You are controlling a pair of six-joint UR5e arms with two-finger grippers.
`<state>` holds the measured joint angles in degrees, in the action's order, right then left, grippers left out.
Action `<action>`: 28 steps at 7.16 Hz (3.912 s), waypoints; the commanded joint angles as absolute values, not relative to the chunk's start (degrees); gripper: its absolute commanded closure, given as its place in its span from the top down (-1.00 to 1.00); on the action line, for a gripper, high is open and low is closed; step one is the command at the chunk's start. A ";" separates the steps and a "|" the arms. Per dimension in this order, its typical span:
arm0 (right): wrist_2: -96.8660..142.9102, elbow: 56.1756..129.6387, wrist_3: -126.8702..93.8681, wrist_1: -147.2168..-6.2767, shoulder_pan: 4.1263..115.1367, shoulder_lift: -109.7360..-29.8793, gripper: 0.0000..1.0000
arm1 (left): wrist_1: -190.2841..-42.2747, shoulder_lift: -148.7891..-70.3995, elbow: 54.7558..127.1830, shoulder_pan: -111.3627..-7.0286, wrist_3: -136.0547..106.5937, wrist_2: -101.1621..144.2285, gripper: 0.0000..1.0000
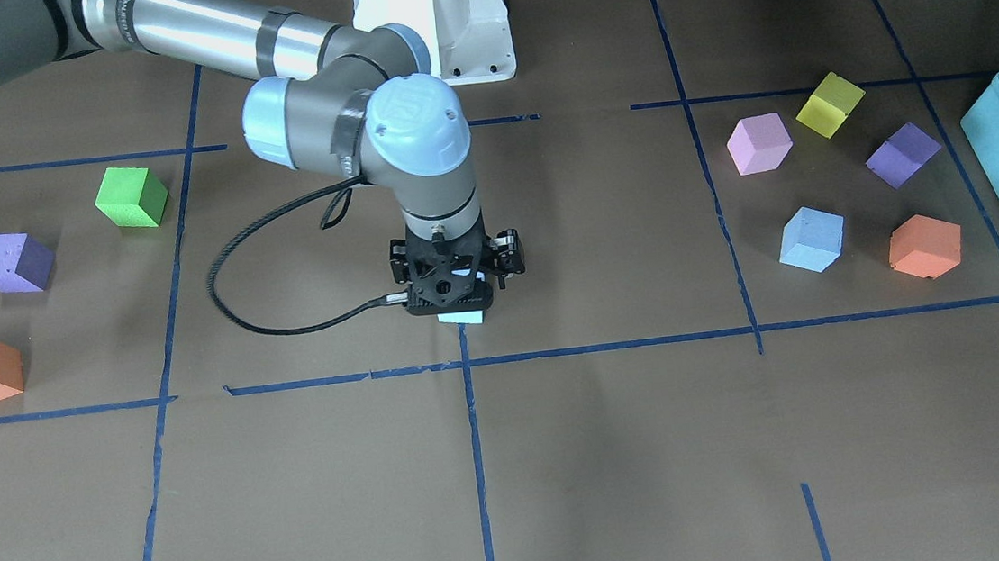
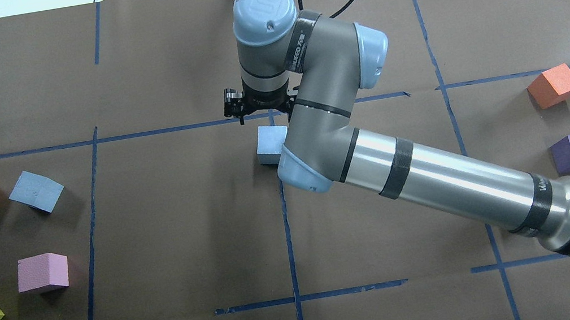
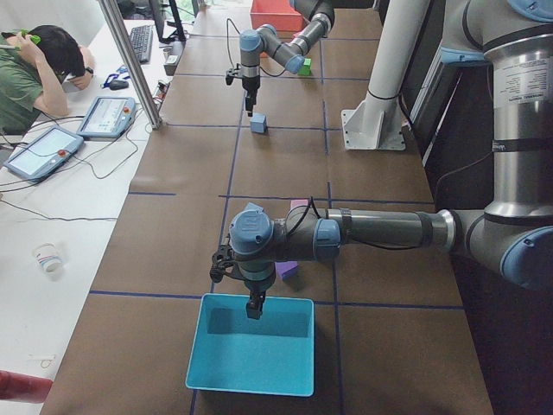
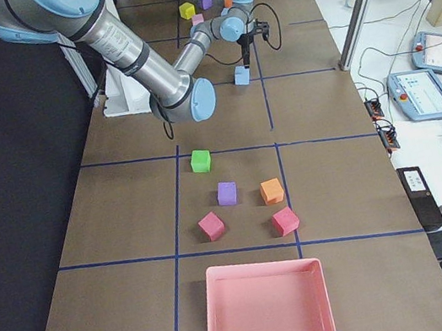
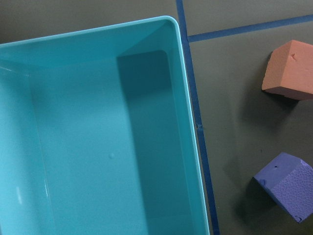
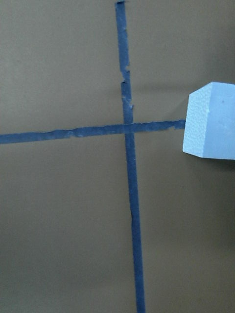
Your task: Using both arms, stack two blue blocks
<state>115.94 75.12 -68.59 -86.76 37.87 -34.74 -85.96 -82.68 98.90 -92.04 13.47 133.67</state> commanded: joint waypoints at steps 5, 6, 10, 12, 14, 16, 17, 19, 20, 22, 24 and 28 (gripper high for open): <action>128.95 102.38 -10.24 -106.70 65.49 -67.42 0.99 | -88.22 -87.18 99.23 -92.02 13.18 133.86 1.00; 132.68 103.18 1.99 -106.53 71.83 -74.29 0.99 | -93.29 -87.62 98.53 -92.02 12.92 133.77 1.00; 132.80 109.07 26.49 -106.17 89.69 -96.99 0.99 | -94.48 -89.64 99.49 -88.16 -0.94 139.12 1.00; 132.36 109.42 26.29 -102.95 92.28 -103.34 0.99 | -98.07 -90.09 101.77 -82.12 -1.14 139.13 1.00; 132.45 108.99 23.30 -101.52 92.20 -102.83 0.99 | -98.26 -93.40 101.26 -73.60 -7.85 138.43 1.00; 132.54 108.98 23.29 -101.51 92.20 -102.83 1.00 | -104.97 -96.40 100.20 -64.48 -16.40 132.32 1.00; 132.54 108.98 23.29 -101.51 92.20 -102.83 0.99 | -107.20 -96.42 100.02 -60.07 -18.70 127.40 1.00; 132.54 108.98 23.38 -101.51 92.20 -102.83 0.99 | -109.92 -96.59 97.93 -56.26 -18.90 125.86 1.00; 132.54 108.98 23.38 -101.51 92.20 -102.83 1.00 | -113.87 -96.68 94.69 -56.16 -19.07 125.77 1.00; 132.45 108.98 23.38 -101.51 92.20 -102.83 0.99 | -115.14 -96.68 93.43 -55.03 -22.56 125.86 1.00; 132.54 108.98 23.38 -101.51 92.20 -102.83 0.99 | -115.14 -97.46 92.99 -52.48 -26.62 125.77 1.00; 132.54 108.98 23.38 -101.51 92.20 -102.83 0.99 | -115.14 -99.05 90.70 -51.85 -26.63 125.77 0.26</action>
<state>132.47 108.98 23.38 -101.51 92.20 -102.83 -115.14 -98.79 91.08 -51.87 -26.67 125.77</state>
